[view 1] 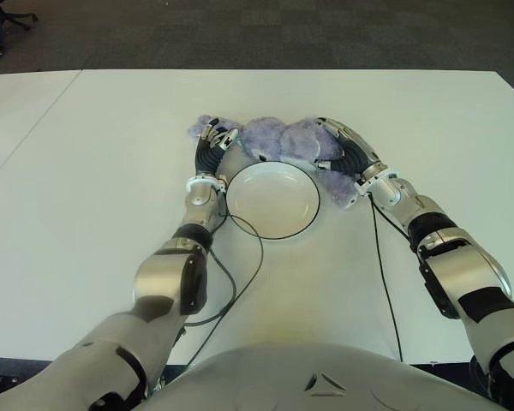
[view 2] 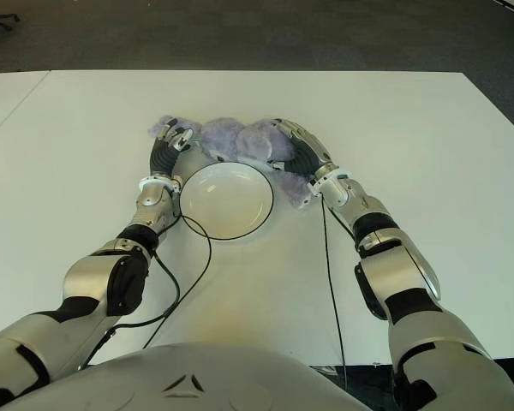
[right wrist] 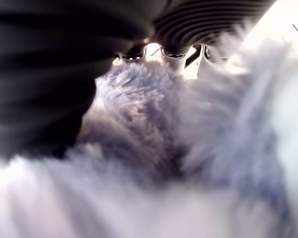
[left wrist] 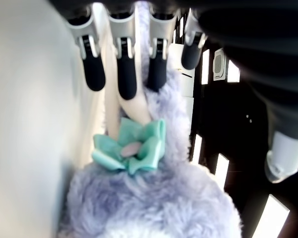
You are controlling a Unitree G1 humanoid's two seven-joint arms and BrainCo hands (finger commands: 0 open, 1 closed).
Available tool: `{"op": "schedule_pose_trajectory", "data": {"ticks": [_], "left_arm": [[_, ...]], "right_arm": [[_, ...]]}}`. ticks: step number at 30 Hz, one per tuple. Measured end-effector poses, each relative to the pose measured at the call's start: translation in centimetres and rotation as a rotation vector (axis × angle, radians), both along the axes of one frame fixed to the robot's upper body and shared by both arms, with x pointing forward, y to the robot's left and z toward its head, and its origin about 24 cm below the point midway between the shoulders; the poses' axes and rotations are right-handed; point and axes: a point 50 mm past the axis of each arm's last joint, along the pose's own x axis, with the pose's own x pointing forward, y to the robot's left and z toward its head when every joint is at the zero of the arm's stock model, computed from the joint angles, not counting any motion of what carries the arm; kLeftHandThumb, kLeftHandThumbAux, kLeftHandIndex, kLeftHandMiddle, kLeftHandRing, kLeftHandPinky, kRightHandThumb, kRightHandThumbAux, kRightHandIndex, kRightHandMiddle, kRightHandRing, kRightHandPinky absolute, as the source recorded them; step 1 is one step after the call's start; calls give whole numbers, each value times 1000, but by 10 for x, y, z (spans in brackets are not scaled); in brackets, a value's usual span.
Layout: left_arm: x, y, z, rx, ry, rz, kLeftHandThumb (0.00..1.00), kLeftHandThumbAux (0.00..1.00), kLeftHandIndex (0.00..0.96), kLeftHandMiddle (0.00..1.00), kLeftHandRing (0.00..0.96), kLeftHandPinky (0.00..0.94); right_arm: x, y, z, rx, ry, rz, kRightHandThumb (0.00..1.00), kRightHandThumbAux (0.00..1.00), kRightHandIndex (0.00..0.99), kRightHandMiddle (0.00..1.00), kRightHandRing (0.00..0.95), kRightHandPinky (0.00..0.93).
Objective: Put the doll into the plate.
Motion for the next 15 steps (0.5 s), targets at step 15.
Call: {"op": "schedule_pose_trajectory", "data": {"ticks": [15], "left_arm": [[1,-4,1,87,-1,-1,10,729,60,211,258,294]], "right_arm": [[3,11,25,30,-178,0,705,715,440,865,867,881]]}}
